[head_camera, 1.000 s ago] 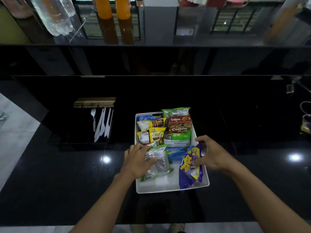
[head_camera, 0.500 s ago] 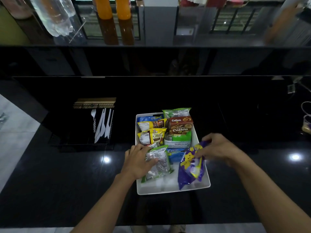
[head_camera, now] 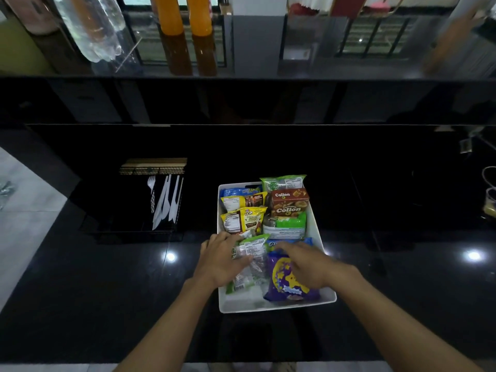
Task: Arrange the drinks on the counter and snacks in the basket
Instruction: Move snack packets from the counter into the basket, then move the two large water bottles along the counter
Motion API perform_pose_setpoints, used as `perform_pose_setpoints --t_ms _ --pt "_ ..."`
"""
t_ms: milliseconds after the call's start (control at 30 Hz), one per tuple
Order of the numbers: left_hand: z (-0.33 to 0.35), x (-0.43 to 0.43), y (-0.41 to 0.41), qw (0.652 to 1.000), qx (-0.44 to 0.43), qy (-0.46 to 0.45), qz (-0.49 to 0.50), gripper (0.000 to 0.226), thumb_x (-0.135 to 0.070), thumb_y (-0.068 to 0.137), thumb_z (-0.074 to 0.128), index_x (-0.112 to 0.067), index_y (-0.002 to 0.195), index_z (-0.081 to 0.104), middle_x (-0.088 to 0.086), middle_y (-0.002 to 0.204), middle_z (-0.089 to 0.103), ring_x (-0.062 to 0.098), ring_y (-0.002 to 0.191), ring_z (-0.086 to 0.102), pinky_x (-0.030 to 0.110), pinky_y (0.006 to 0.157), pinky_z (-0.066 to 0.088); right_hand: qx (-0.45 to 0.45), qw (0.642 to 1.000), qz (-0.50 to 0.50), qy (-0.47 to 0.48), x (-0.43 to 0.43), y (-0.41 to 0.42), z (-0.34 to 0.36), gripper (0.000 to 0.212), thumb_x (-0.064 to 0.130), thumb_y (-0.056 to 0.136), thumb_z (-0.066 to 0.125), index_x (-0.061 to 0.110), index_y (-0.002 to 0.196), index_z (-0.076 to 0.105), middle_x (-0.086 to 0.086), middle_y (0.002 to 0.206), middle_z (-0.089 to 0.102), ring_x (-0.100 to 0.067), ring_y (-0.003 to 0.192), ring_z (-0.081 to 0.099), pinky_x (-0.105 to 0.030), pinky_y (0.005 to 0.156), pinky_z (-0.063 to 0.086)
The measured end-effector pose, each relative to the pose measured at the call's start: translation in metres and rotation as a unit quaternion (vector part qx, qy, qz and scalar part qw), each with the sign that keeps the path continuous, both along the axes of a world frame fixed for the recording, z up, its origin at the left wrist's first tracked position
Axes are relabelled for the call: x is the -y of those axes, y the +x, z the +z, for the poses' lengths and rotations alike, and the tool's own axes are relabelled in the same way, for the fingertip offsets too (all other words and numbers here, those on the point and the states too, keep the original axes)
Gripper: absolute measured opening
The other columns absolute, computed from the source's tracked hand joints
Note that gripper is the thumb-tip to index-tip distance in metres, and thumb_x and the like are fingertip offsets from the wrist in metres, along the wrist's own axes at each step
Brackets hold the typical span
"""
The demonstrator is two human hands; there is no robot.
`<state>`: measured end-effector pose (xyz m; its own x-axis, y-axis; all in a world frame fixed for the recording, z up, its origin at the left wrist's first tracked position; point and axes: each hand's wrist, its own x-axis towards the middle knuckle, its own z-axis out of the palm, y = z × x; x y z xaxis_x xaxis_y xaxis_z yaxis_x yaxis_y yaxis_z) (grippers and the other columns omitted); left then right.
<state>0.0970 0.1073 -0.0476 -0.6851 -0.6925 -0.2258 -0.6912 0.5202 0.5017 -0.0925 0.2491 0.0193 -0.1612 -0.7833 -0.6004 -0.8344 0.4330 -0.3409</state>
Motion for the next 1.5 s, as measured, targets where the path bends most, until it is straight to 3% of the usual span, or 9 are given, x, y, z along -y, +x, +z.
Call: perform_pose_setpoints --t_ms 167,300,400,567,700,833,1100,1300,1500 --pt "0.003 0.002 0.003 1.0 -0.005 0.007 -0.007 0.067 -0.068 0.084 0.059 -0.039 0.143 0.047 -0.014 0.131 0.047 0.01 0.126 0.036 0.037 0.109 0.024 -0.003 0.999 -0.013 -0.036 -0.015 -0.006 -0.019 0.079 0.038 0.086 0.069 0.028 0.154 0.03 0.002 0.154 0.038 -0.019 0.143 0.032 -0.033 0.116 0.029" --pt "0.006 0.003 0.002 1.0 0.0 0.0 -0.018 0.066 -0.066 0.084 0.06 -0.039 0.143 0.047 -0.012 0.128 0.05 0.012 0.124 0.039 0.038 0.107 0.024 -0.062 0.991 -0.048 -0.105 -0.015 -0.013 -0.035 0.066 0.032 0.089 0.069 0.025 0.147 0.04 -0.002 0.149 0.044 -0.023 0.138 0.036 -0.031 0.112 0.033" --pt "0.008 0.004 0.0 1.0 0.006 0.0 -0.025 0.066 -0.067 0.084 0.06 -0.039 0.143 0.047 -0.011 0.129 0.051 0.012 0.126 0.04 0.039 0.107 0.022 -0.082 0.987 -0.057 -0.122 -0.014 -0.011 -0.042 0.071 0.032 0.091 0.068 0.027 0.152 0.033 0.0 0.149 0.037 -0.022 0.138 0.031 -0.032 0.112 0.031" --pt "0.008 0.005 -0.001 0.999 0.021 0.002 -0.03 0.068 -0.07 0.083 0.058 -0.04 0.143 0.045 -0.012 0.132 0.049 0.011 0.128 0.039 0.036 0.105 0.018 -0.059 0.991 -0.059 -0.106 -0.012 -0.013 -0.043 0.081 0.036 0.09 0.067 0.027 0.157 0.021 0.0 0.148 0.032 -0.022 0.142 0.023 -0.035 0.115 0.028" --pt "0.01 0.007 0.001 0.999 0.034 0.01 -0.042 0.068 -0.073 0.082 0.056 -0.042 0.141 0.045 -0.011 0.135 0.05 0.012 0.129 0.04 0.034 0.1 0.015 -0.038 0.993 -0.055 -0.1 -0.011 -0.019 -0.036 0.083 0.04 0.088 0.069 0.025 0.157 0.025 -0.001 0.149 0.035 -0.023 0.144 0.024 -0.038 0.117 0.029" --pt "0.013 0.01 -0.002 0.996 0.07 0.02 -0.044 0.071 -0.072 0.082 0.057 -0.04 0.144 0.045 -0.008 0.139 0.051 0.013 0.13 0.042 0.037 0.106 0.014 -0.051 0.994 -0.021 -0.09 -0.011 -0.02 -0.036 0.072 0.04 0.09 0.068 0.025 0.153 0.036 -0.003 0.152 0.038 -0.024 0.143 0.026 -0.035 0.117 0.028" --pt "0.021 0.012 -0.004 0.994 0.088 0.02 -0.06 0.075 -0.076 0.08 0.055 -0.039 0.145 0.045 -0.007 0.143 0.046 0.015 0.136 0.036 0.043 0.114 0.013 -0.037 0.992 -0.033 -0.116 -0.01 -0.023 -0.032 0.075 0.045 0.092 0.064 0.024 0.156 0.031 -0.003 0.154 0.038 -0.022 0.144 0.026 -0.033 0.117 0.027" --pt "0.06 0.026 -0.013 0.999 -0.036 -0.013 -0.023 0.063 -0.063 0.09 0.056 -0.028 0.142 0.053 -0.001 0.14 0.055 0.02 0.126 0.052 0.041 0.105 0.041 -0.023 0.97 -0.063 -0.233 0.012 -0.025 0.01 0.072 0.054 0.096 0.058 0.025 0.156 0.032 -0.002 0.158 0.035 -0.02 0.147 0.027 -0.039 0.118 0.028" --pt "0.134 0.061 -0.028 0.979 -0.131 -0.154 0.0 0.051 -0.047 0.098 0.054 -0.021 0.141 0.054 0.002 0.134 0.06 0.02 0.124 0.054 0.04 0.1 0.047 -0.021 0.927 -0.044 -0.372 0.06 -0.02 0.077 0.071 0.055 0.095 0.057 0.021 0.153 0.039 0.0 0.154 0.044 -0.017 0.142 0.038 -0.038 0.116 0.033"
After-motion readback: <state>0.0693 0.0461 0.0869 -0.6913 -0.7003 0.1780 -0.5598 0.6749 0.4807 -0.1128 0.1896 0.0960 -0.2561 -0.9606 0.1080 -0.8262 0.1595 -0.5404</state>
